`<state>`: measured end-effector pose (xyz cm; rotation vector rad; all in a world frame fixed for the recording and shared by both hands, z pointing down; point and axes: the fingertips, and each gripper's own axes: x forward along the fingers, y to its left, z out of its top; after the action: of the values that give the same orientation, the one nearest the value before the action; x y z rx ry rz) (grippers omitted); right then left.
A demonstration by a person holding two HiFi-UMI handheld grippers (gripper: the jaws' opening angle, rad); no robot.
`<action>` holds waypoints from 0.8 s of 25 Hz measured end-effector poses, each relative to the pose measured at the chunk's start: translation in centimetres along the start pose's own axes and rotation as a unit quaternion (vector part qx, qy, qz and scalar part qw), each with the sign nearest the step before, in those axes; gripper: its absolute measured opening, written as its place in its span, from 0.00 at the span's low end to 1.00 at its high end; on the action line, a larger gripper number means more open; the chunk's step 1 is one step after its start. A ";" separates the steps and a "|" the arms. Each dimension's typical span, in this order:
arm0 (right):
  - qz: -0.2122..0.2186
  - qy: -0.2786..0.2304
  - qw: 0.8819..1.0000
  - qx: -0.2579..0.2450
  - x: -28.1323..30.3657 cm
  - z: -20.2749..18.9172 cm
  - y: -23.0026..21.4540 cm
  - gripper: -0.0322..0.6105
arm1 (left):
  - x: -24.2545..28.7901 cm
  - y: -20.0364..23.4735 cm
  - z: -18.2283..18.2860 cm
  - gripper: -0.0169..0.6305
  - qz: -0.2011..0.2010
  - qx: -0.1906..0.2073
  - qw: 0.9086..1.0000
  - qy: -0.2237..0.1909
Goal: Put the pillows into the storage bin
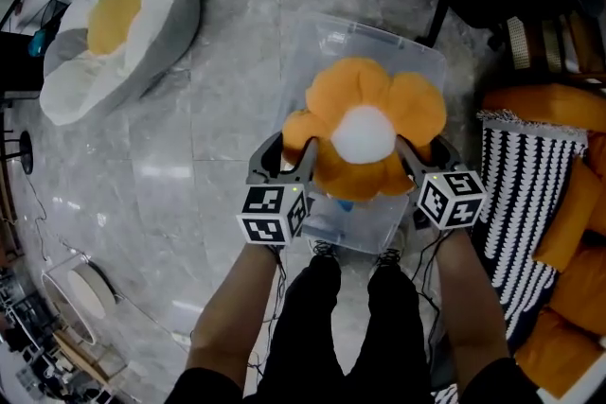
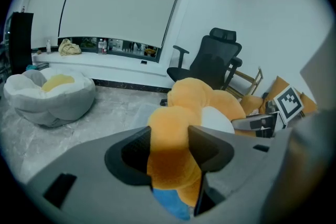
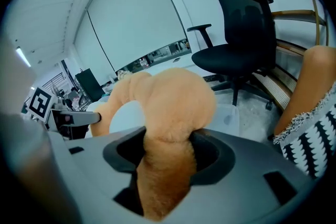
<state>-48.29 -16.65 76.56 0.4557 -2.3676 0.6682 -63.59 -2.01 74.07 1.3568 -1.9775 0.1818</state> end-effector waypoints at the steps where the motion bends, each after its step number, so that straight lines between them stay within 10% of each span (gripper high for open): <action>1: -0.005 0.005 1.000 0.004 0.7 -0.3 -0.3 0.46 | 0.4 0.4 -0.3 0.34 0.005 0.002 1.000 0.001; 8: -0.020 0.028 0.999 0.017 2.0 -2.5 -1.0 0.66 | 0.1 1.4 -1.3 0.36 0.013 -0.004 1.000 -0.003; 20: 0.019 -0.025 0.999 0.035 -4.2 1.6 1.4 0.66 | -3.3 -4.5 3.2 0.35 -0.035 0.004 0.999 -0.024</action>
<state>-46.60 -15.83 72.23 0.4640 -2.4100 0.7677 -60.62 -3.04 68.48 1.4469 -1.9668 0.1261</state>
